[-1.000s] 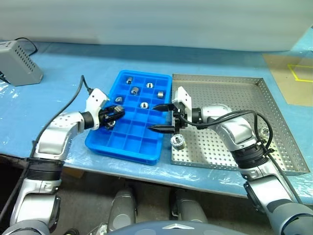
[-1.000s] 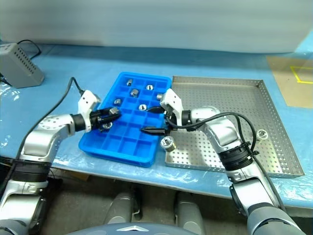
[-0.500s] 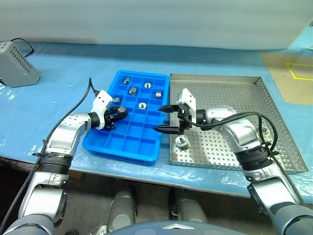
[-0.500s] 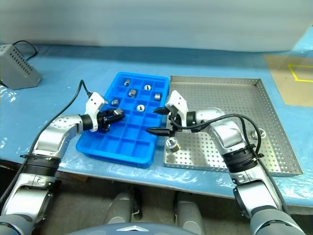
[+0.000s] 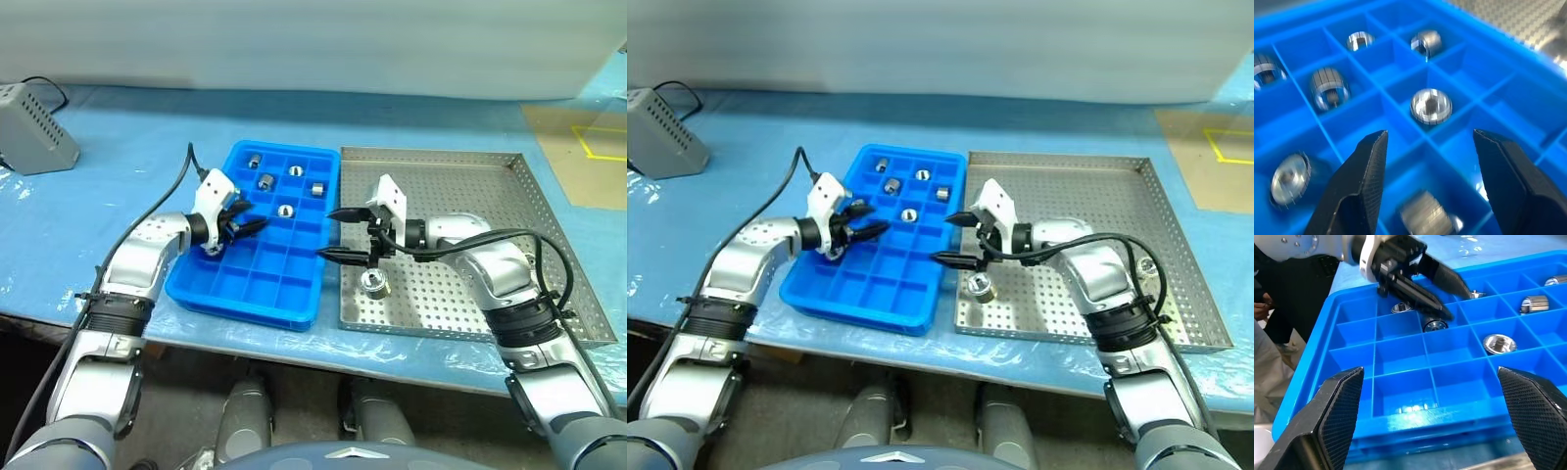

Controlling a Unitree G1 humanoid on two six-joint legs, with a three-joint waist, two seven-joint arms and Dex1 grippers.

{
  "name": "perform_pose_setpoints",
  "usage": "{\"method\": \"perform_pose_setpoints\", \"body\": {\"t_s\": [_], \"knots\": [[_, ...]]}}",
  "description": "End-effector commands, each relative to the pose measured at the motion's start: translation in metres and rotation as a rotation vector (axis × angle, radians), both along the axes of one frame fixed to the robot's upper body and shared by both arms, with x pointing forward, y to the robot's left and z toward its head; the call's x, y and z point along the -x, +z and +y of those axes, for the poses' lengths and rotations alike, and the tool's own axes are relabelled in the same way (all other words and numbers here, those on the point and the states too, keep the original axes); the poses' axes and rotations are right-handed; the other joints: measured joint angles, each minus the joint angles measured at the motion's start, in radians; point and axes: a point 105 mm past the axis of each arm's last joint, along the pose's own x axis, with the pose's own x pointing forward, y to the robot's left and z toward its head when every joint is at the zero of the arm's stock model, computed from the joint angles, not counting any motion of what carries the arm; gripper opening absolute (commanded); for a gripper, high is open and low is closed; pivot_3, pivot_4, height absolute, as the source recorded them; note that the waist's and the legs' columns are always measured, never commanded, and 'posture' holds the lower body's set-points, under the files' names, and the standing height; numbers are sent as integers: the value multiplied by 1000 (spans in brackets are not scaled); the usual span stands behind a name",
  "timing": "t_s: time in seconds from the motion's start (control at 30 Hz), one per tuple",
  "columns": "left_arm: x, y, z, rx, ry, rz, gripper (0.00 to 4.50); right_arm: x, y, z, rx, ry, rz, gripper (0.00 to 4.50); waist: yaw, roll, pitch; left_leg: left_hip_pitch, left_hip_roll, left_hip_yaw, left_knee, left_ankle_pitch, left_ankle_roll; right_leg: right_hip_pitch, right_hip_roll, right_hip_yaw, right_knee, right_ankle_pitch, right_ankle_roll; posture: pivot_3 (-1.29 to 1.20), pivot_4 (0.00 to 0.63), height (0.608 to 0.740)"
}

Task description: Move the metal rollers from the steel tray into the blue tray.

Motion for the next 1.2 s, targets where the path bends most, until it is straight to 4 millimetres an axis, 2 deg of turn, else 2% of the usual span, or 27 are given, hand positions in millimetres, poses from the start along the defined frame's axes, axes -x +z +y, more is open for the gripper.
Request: {"method": "perform_pose_setpoints", "body": {"t_s": [0.03, 0.1, 0.17, 0.33, 0.5, 0.57, 0.7, 0.77, 0.83, 0.9, 0.97, 1.07, 1.2], "knots": [[2, 57, -15, 111, -77, -140, 2977, -1, 24, -20, -38, -53, -59, 4500, 1, 0, 0, 0, 0, 0, 0, 0, 0, 0, 0, 0, 0, 0, 0, -218, 150, 740], [2, 74, -27, 158, -122, -167, 2977, -5, 28, -37, -33, -113, -70, 4500, 0, 0, 0, 0, 0, 0, 1, 0, 0, 0, 0, 0, 0, 0, 0, -240, 150, 740], [2, 78, -40, 156, -170, -180, 2977, -7, 33, -52, -30, -164, -82, 4500, -2, 0, 0, 0, 0, 0, 1, 0, 0, 0, 0, 0, 0, 0, 0, -260, 150, 740], [-5, 64, -81, 92, -264, -178, 2977, -6, 39, -81, -4, -266, -105, 4500, -9, 0, 0, 0, 0, 0, 1, 0, 2, 0, 0, 1, 0, 0, 0, -330, 150, 740], [-8, 27, -139, -28, -415, -140, 2977, 6, 41, -97, 5, -345, -117, 4500, -27, 0, 0, -1, -1, 0, 2, 0, 7, 1, 0, 1, -1, 0, 0, -442, 150, 740], [0, 28, -157, -11, -501, -135, 2977, 12, 41, -98, 1, -365, -118, 4500, -40, -1, 0, -1, -1, 1, 4, -1, 9, 1, 0, 1, -2, 0, 1, -481, 150, 740], [18, 35, -178, 40, -632, -112, 2977, 19, 39, -103, -14, -424, -121, 4500, -76, -1, 0, -2, -2, 1, 4, -3, 11, 0, 1, 2, -3, 0, 1, -542, 150, 740], [28, 30, -182, 42, -697, -79, 2977, 19, 38, -106, -10, -464, -135, 4500, -90, 0, 0, -1, -2, 1, 4, -3, 11, 0, 1, 2, -3, 0, 1, -556, 150, 740], [39, 23, -181, 71, -763, 14, 2977, 10, 41, -112, -21, -548, -182, 4500, -112, 0, 0, -1, -2, 1, 5, -3, 11, 1, 1, 2, -3, 0, 1, -573, 150, 740], [55, 22, -173, 115, -865, 132, 2977, 1, 47, -118, -34, -626, -233, 4500, -126, 0, 0, 0, -2, 1, 5, -3, 11, 1, 1, 2, -2, 0, 1, -576, 150, 740], [63, 21, -167, 132, -904, 190, 2977, -3, 47, -118, -12, -650, -270, 4500, -138, 0, 0, 0, -2, 1, 5, -3, 11, 1, 1, 2, -2, 0, 1, -572, 150, 740], [62, 22, -162, 156, -884, 235, 2977, -12, 45, -118, 16, -677, -320, 4500, -143, 0, 0, -1, -2, 1, 5, -3, 11, 1, 1, 2, -2, 0, 1, -561, 150, 740], [53, 28, -164, 241, -811, 280, 2977, -25, 56, -109, -35, -693, -381, 4500, -155, 0, 0, -3, -3, 1, 6, -3, 12, 1, 1, 1, -3, 0, 1, -538, 150, 740]]}}
